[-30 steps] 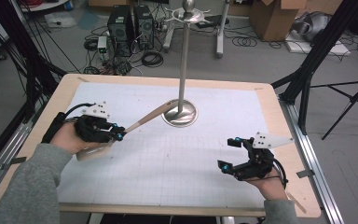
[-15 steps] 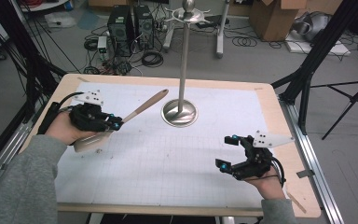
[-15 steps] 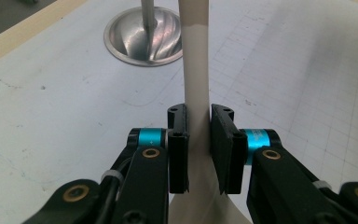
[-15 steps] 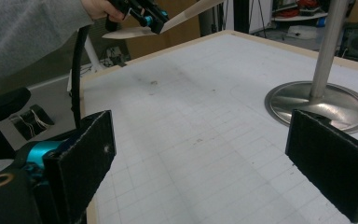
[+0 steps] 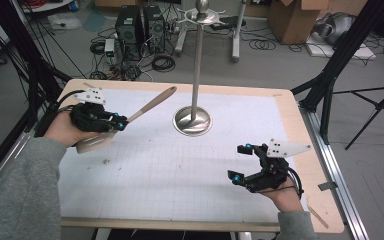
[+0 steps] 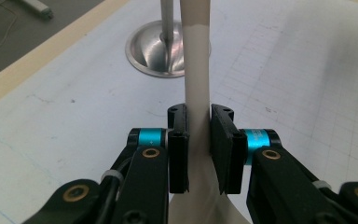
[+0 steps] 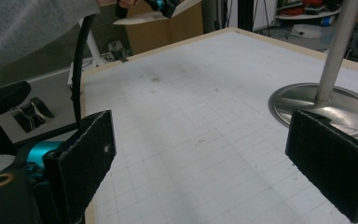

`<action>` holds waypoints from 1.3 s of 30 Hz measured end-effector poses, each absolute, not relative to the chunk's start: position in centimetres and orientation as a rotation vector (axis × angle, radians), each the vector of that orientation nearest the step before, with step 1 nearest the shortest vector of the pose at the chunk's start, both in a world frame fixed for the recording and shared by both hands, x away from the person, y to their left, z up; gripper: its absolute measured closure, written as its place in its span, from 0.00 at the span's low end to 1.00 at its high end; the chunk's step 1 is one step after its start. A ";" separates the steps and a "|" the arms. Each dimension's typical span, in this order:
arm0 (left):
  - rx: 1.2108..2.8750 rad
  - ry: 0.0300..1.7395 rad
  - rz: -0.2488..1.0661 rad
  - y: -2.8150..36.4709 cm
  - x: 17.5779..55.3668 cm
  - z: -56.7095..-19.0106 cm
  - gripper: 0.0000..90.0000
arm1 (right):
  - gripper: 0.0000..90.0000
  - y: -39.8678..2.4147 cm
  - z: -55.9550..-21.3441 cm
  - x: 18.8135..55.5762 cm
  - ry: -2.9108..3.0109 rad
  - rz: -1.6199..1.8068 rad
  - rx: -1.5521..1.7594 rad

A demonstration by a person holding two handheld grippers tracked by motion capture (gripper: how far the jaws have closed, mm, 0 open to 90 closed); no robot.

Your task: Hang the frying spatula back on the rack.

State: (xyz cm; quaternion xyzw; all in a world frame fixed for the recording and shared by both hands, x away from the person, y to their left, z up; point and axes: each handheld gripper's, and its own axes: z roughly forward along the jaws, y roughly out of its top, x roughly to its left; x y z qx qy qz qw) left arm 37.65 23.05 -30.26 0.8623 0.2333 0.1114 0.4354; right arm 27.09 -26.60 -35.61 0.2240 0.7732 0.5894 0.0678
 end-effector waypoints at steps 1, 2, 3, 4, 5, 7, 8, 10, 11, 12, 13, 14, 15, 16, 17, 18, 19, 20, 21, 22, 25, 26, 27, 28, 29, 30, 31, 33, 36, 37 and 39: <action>2.147 0.581 0.276 23.3 37.7 -30.0 0.86 | 0.08 -26.6 -35.6 27.1 2.328 1.778 0.674; 2.149 0.580 0.285 23.4 37.6 -29.8 0.85 | 0.08 -26.5 -35.6 27.1 2.326 1.780 0.672; 2.157 0.574 0.293 23.5 37.5 -29.6 0.85 | 0.08 -26.5 -35.6 27.1 2.327 1.781 0.671; 2.167 0.566 0.296 23.7 37.6 -29.3 0.85 | 0.08 -26.5 -35.6 27.1 2.328 1.778 0.664; 2.166 0.567 0.309 23.7 37.5 -29.0 0.85 | 0.08 -26.5 -35.6 27.1 2.327 1.780 0.664; 2.169 0.576 0.317 23.8 37.5 -28.5 0.85 | 0.08 -26.5 -35.6 27.1 2.328 1.781 0.664; 2.169 0.583 0.321 23.8 37.5 -28.3 0.85 | 0.08 -26.5 -35.6 27.1 2.325 1.782 0.663; 2.166 0.590 0.323 23.8 37.7 -27.8 0.85 | 0.08 -26.5 -35.6 27.2 2.325 1.785 0.663; 2.164 0.589 0.322 23.8 37.8 -27.7 0.85 | 0.08 -26.5 -35.6 27.2 2.323 1.784 0.658; 2.160 0.589 0.317 23.7 37.9 -27.5 0.85 | 0.08 -26.5 -35.6 27.2 2.326 1.786 0.665; 2.157 0.585 0.320 23.6 37.9 -27.4 0.85 | 0.08 -26.5 -35.5 27.2 2.323 1.786 0.665; 2.153 0.578 0.315 23.5 37.9 -27.3 0.86 | 0.08 -26.5 -35.5 27.2 2.324 1.787 0.665; 2.158 0.572 0.319 23.4 38.0 -27.2 0.86 | 0.08 -26.5 -35.5 27.2 2.323 1.790 0.666; 2.159 0.567 0.318 23.3 38.0 -27.1 0.85 | 0.08 -26.5 -35.5 27.2 2.317 1.791 0.663; 2.162 0.564 0.318 23.2 38.0 -27.1 0.85 | 0.08 -26.6 -35.5 27.2 2.320 1.790 0.664; 2.158 0.563 0.317 23.1 38.1 -27.0 0.86 | 0.08 -26.6 -35.5 27.2 2.318 1.791 0.663; 2.162 0.556 0.316 23.0 38.2 -26.9 0.85 | 0.08 -26.6 -35.5 27.2 2.315 1.793 0.660; 2.162 0.554 0.319 23.0 38.2 -26.8 0.85 | 0.08 -26.7 -35.5 27.2 2.314 1.797 0.660; 2.162 0.557 0.320 23.0 38.3 -26.6 0.85 | 0.08 -26.7 -35.5 27.1 2.317 1.795 0.665; 2.156 0.554 0.321 23.0 38.4 -26.4 0.85 | 0.08 -26.7 -35.5 27.1 2.319 1.794 0.663; 2.131 0.567 0.321 23.1 38.6 -26.0 0.86 | 0.08 -26.9 -35.5 27.2 2.311 1.797 0.666; 2.125 0.575 0.312 23.3 38.6 -25.8 0.85 | 0.08 -26.9 -35.5 27.2 2.307 1.799 0.666; 2.117 0.577 0.302 23.4 38.7 -25.7 0.85 | 0.08 -27.0 -35.5 27.2 2.309 1.801 0.669; 2.092 0.587 0.303 23.4 38.7 -25.6 0.85 | 0.08 -27.1 -35.5 27.2 2.312 1.797 0.677; 2.084 0.589 0.302 23.5 38.7 -25.5 0.85 | 0.08 -27.2 -35.6 27.2 2.306 1.798 0.679; 2.078 0.587 0.300 23.4 38.7 -25.4 0.86 | 0.08 -27.3 -35.6 27.2 2.304 1.800 0.686; 2.079 0.579 0.303 23.4 38.7 -25.3 0.86 | 0.08 -27.3 -35.6 27.2 2.305 1.803 0.687; 2.078 0.572 0.309 23.4 38.7 -25.0 0.85 | 0.08 -27.4 -35.7 27.2 2.300 1.808 0.691; 2.062 0.582 0.320 23.5 38.8 -24.3 0.85 | 0.08 -27.3 -35.7 27.4 2.301 1.815 0.678; 2.049 0.579 0.321 23.7 38.7 -24.1 0.85 | 0.08 -27.3 -35.7 27.4 2.300 1.818 0.680; 2.026 0.578 0.327 23.9 38.7 -23.5 0.85 | 0.08 -27.3 -35.7 27.5 2.301 1.823 0.678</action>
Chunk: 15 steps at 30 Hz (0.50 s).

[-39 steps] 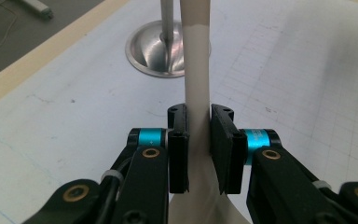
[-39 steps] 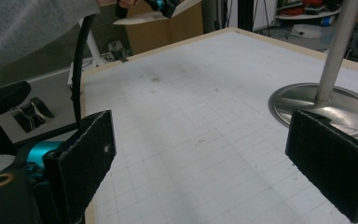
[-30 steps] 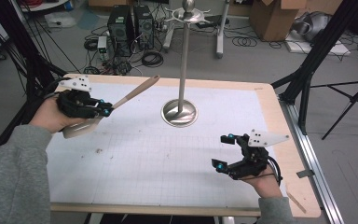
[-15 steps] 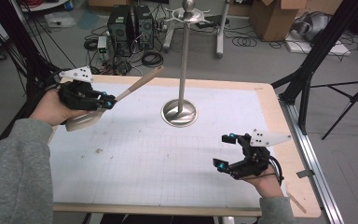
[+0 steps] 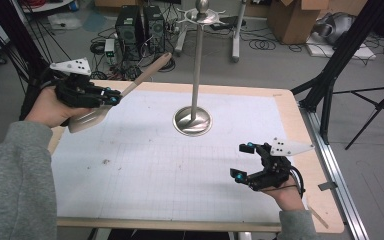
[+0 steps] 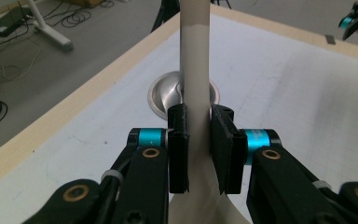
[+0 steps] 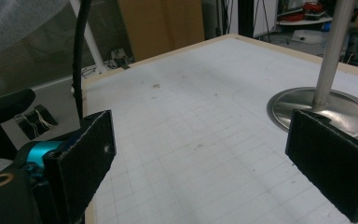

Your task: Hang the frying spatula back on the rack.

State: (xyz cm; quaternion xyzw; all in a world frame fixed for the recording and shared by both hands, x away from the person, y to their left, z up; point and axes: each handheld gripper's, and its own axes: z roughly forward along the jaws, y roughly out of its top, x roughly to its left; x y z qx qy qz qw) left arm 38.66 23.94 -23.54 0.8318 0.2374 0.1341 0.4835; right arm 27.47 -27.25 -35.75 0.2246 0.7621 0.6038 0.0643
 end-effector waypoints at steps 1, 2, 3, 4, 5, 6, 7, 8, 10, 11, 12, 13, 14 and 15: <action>2.020 0.579 0.328 24.1 38.6 -23.3 0.85 | 0.08 -27.2 -35.8 27.5 2.304 1.822 0.682; 2.016 0.579 0.331 24.2 38.6 -23.1 0.85 | 0.08 -27.2 -35.8 27.6 2.304 1.821 0.684; 2.014 0.580 0.338 24.4 38.6 -22.9 0.86 | 0.08 -27.2 -35.8 27.6 2.310 1.817 0.687; 2.012 0.581 0.340 24.5 38.6 -22.7 0.85 | 0.08 -27.1 -35.9 27.7 2.307 1.817 0.686; 2.012 0.577 0.345 24.6 38.7 -22.6 0.85 | 0.08 -27.1 -35.9 27.8 2.311 1.815 0.684; 2.010 0.579 0.346 24.6 38.6 -22.5 0.86 | 0.08 -27.0 -35.9 27.9 2.319 1.813 0.679; 2.018 0.574 0.348 24.6 38.7 -22.4 0.86 | 0.08 -26.9 -36.0 27.9 2.321 1.811 0.671; 2.019 0.573 0.349 24.5 38.7 -22.3 0.86 | 0.08 -26.8 -36.0 28.0 2.325 1.813 0.672; 2.023 0.570 0.349 24.4 38.8 -22.2 0.85 | 0.08 -26.9 -36.0 28.0 2.325 1.814 0.672; 2.022 0.563 0.355 24.3 38.8 -22.1 0.85 | 0.08 -26.9 -36.0 28.0 2.321 1.824 0.681; 2.028 0.563 0.356 24.2 38.9 -22.0 0.86 | 0.08 -27.0 -36.0 28.1 2.314 1.825 0.673; 2.034 0.556 0.355 24.2 39.0 -21.9 0.85 | 0.08 -27.1 -36.0 28.2 2.313 1.827 0.670; 2.038 0.552 0.357 24.1 39.0 -21.9 0.85 | 0.08 -27.2 -36.0 28.2 2.314 1.832 0.676; 2.042 0.548 0.360 24.1 39.1 -21.8 0.85 | 0.08 -27.3 -36.0 28.3 2.311 1.831 0.680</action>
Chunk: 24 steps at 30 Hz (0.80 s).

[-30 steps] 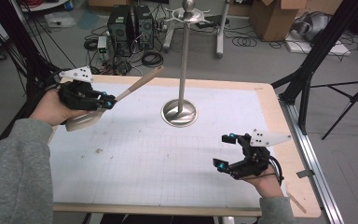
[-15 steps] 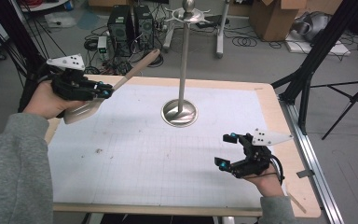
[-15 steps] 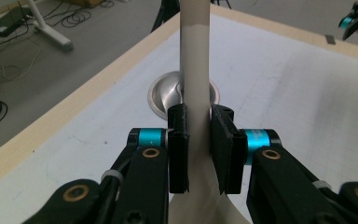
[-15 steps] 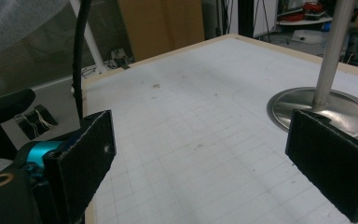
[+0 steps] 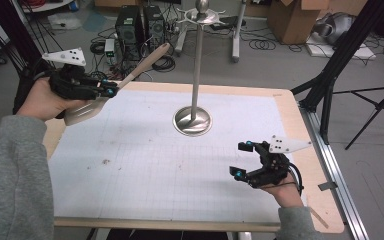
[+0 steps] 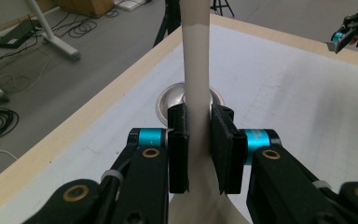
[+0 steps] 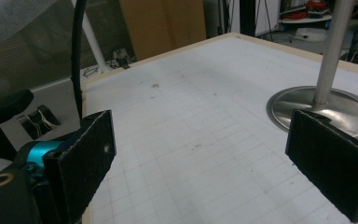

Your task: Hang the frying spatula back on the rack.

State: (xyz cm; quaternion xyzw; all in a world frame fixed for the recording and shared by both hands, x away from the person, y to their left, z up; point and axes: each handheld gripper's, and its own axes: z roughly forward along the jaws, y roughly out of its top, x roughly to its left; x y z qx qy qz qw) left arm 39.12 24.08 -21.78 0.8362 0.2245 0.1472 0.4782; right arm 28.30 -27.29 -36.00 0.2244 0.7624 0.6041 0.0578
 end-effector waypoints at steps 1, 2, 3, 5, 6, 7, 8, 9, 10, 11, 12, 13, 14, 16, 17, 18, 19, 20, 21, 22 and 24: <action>2.043 0.550 0.357 24.1 39.2 -21.7 0.85 | 0.08 -27.4 -36.0 28.4 2.313 1.830 0.688; 2.045 0.549 0.360 24.1 39.3 -21.6 0.85 | 0.08 -27.4 -36.1 28.4 2.316 1.830 0.691; 2.044 0.549 0.361 24.1 39.3 -21.5 0.85 | 0.08 -27.5 -36.1 28.4 2.317 1.831 0.690; 2.037 0.540 0.363 24.2 39.3 -21.2 0.85 | 0.08 -27.5 -36.1 28.4 2.317 1.833 0.689; 2.034 0.534 0.365 24.2 39.4 -21.1 0.86 | 0.08 -27.5 -36.1 28.5 2.318 1.833 0.686; 2.028 0.537 0.362 24.3 39.4 -20.9 0.86 | 0.08 -27.5 -36.1 28.5 2.317 1.835 0.693; 2.031 0.532 0.371 24.4 39.4 -20.7 0.85 | 0.08 -27.5 -36.1 28.5 2.319 1.834 0.693; 2.030 0.531 0.371 24.4 39.4 -20.5 0.85 | 0.08 -27.5 -36.1 28.6 2.321 1.830 0.690; 2.035 0.526 0.377 24.5 39.4 -20.2 0.85 | 0.08 -27.5 -36.2 28.6 2.325 1.831 0.691; 2.034 0.522 0.381 24.5 39.3 -20.0 0.85 | 0.08 -27.4 -36.2 28.6 2.329 1.829 0.692; 2.031 0.518 0.381 24.5 39.3 -19.8 0.86 | 0.08 -27.4 -36.2 28.6 2.332 1.828 0.692; 2.023 0.515 0.382 24.5 39.2 -19.6 0.85 | 0.08 -27.5 -36.2 28.6 2.332 1.827 0.693; 2.019 0.508 0.385 24.6 39.2 -19.5 0.86 | 0.08 -27.5 -36.2 28.7 2.329 1.828 0.695; 2.023 0.504 0.404 24.5 39.2 -19.1 0.85 | 0.08 -27.5 -36.2 28.7 2.330 1.826 0.694; 2.027 0.503 0.410 24.5 39.2 -18.9 0.85 | 0.08 -27.4 -36.2 28.7 2.330 1.823 0.699; 2.022 0.503 0.408 24.4 39.3 -18.8 0.86 | 0.08 -27.4 -36.3 28.7 2.337 1.810 0.700; 2.023 0.500 0.409 24.4 39.3 -18.7 0.86 | 0.08 -27.4 -36.4 28.7 2.341 1.802 0.699; 2.024 0.502 0.415 24.3 39.3 -18.7 0.85 | 0.08 -27.4 -36.4 28.7 2.348 1.796 0.698; 2.026 0.504 0.411 24.2 39.4 -18.6 0.85 | 0.08 -27.4 -36.5 28.7 2.352 1.794 0.704; 2.030 0.502 0.417 24.1 39.4 -18.5 0.85 | 0.08 -27.4 -36.4 28.6 2.350 1.795 0.706; 2.017 0.505 0.404 24.1 39.5 -18.4 0.86 | 0.08 -27.6 -36.4 28.6 2.334 1.804 0.701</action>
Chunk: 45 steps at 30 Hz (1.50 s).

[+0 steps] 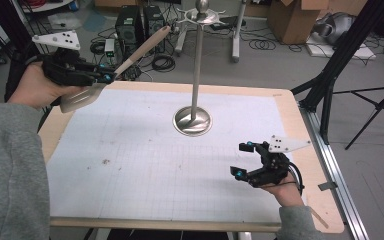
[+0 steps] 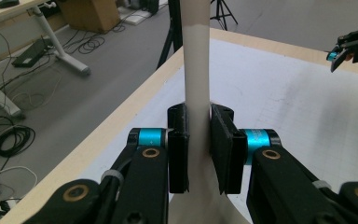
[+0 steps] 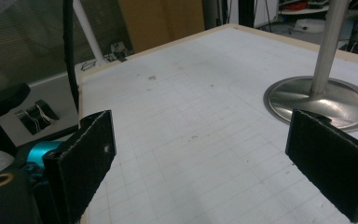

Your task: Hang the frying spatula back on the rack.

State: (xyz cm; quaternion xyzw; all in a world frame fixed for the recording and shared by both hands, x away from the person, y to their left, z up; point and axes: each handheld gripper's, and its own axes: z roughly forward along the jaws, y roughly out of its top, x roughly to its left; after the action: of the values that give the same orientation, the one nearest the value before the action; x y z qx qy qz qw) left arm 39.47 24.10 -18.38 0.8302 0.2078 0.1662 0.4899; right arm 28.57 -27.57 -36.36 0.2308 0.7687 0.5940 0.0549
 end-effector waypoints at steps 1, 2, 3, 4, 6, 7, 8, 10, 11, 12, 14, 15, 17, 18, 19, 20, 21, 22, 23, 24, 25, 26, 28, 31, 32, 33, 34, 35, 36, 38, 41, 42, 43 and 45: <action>2.008 0.506 0.406 24.1 39.5 -18.3 0.85 | 0.08 -27.6 -36.3 28.5 2.329 1.804 0.705; 2.002 0.510 0.407 24.2 39.5 -18.3 0.86 | 0.08 -27.6 -36.3 28.5 2.327 1.802 0.712; 1.998 0.512 0.408 24.2 39.5 -18.2 0.85 | 0.08 -27.6 -36.4 28.5 2.324 1.800 0.709; 1.993 0.510 0.409 24.3 39.5 -18.1 0.86 | 0.08 -27.6 -36.4 28.5 2.334 1.795 0.712; 1.990 0.508 0.411 24.3 39.4 -17.9 0.85 | 0.08 -27.5 -36.4 28.5 2.337 1.796 0.699; 1.988 0.505 0.415 24.3 39.4 -17.8 0.85 | 0.08 -27.4 -36.4 28.5 2.334 1.801 0.701; 1.986 0.504 0.419 24.2 39.4 -17.7 0.85 | 0.08 -27.5 -36.4 28.5 2.331 1.802 0.702; 1.983 0.507 0.433 24.1 39.3 -17.6 0.86 | 0.08 -27.5 -36.3 28.5 2.327 1.803 0.701; 1.981 0.514 0.428 24.1 39.3 -17.5 0.85 | 0.08 -27.5 -36.3 28.5 2.326 1.803 0.698; 1.981 0.511 0.432 24.0 39.4 -17.5 0.85 | 0.08 -27.5 -36.3 28.5 2.327 1.803 0.698; 1.981 0.510 0.424 23.9 39.5 -17.5 0.86 | 0.08 -27.4 -36.3 28.4 2.329 1.805 0.699; 1.979 0.510 0.425 23.9 39.5 -17.5 0.85 | 0.08 -27.4 -36.3 28.4 2.329 1.807 0.695; 1.973 0.507 0.422 23.8 39.6 -17.4 0.86 | 0.08 -27.4 -36.3 28.4 2.327 1.809 0.697; 1.975 0.503 0.424 23.7 39.6 -17.4 0.85 | 0.08 -27.4 -36.3 28.5 2.328 1.809 0.705; 1.974 0.506 0.417 23.7 39.7 -17.4 0.85 | 0.08 -27.5 -36.3 28.5 2.325 1.809 0.708; 1.978 0.497 0.418 23.6 39.7 -17.4 0.85 | 0.08 -27.5 -36.3 28.5 2.325 1.809 0.704; 1.973 0.500 0.419 23.5 39.7 -17.4 0.86 | 0.08 -27.5 -36.3 28.5 2.326 1.812 0.705; 1.972 0.493 0.414 23.5 39.7 -17.4 0.85 | 0.08 -27.6 -36.3 28.5 2.321 1.814 0.708; 1.971 0.490 0.411 23.4 39.7 -17.5 0.85 | 0.08 -27.6 -36.3 28.5 2.322 1.816 0.707; 1.974 0.488 0.413 23.3 39.7 -17.5 0.85 | 0.08 -27.6 -36.3 28.5 2.322 1.817 0.706; 1.970 0.487 0.407 23.2 39.8 -17.5 0.85 | 0.08 -27.6 -36.3 28.5 2.319 1.816 0.707; 1.974 0.486 0.405 23.2 39.8 -17.5 0.85 | 0.08 -27.6 -36.3 28.5 2.324 1.814 0.707; 1.969 0.489 0.410 23.0 39.8 -17.6 0.85 | 0.08 -27.5 -36.4 28.5 2.329 1.807 0.704; 1.965 0.499 0.405 22.9 39.9 -17.6 0.85 | 0.08 -27.5 -36.4 28.5 2.331 1.805 0.705; 1.967 0.491 0.409 22.8 39.9 -17.6 0.85 | 0.08 -27.5 -36.3 28.5 2.331 1.807 0.704; 1.962 0.487 0.404 22.8 39.9 -17.6 0.85 | 0.08 -27.5 -36.3 28.5 2.327 1.806 0.695; 1.962 0.487 0.403 22.7 39.9 -17.6 0.85 | 0.08 -27.6 -36.3 28.4 2.325 1.810 0.702; 1.964 0.492 0.408 22.6 40.0 -17.6 0.85 | 0.08 -27.6 -36.3 28.4 2.321 1.809 0.701; 1.967 0.498 0.407 22.6 40.1 -17.7 0.85 | 0.08 -27.7 -36.3 28.4 2.318 1.810 0.701; 1.970 0.502 0.410 22.5 40.1 -17.7 0.85 | 0.08 -27.7 -36.2 28.3 2.319 1.815 0.708; 1.959 0.505 0.408 22.3 40.2 -17.8 0.85 | 0.08 -27.7 -36.3 28.4 2.319 1.811 0.710; 1.963 0.501 0.408 22.3 40.2 -17.8 0.85 | 0.08 -27.7 -36.3 28.4 2.321 1.809 0.709; 1.965 0.502 0.408 22.2 40.3 -17.9 0.85 | 0.08 -27.7 -36.3 28.4 2.321 1.811 0.705; 1.963 0.501 0.404 22.0 40.3 -17.9 0.85 | 0.08 -27.7 -36.3 28.4 2.326 1.806 0.707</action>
State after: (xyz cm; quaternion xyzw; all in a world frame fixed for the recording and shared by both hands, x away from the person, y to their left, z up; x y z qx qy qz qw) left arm 40.34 22.01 -17.92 0.8161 0.2084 0.1679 0.5122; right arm 28.38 -27.66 -36.28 0.2331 0.7669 0.5952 0.0565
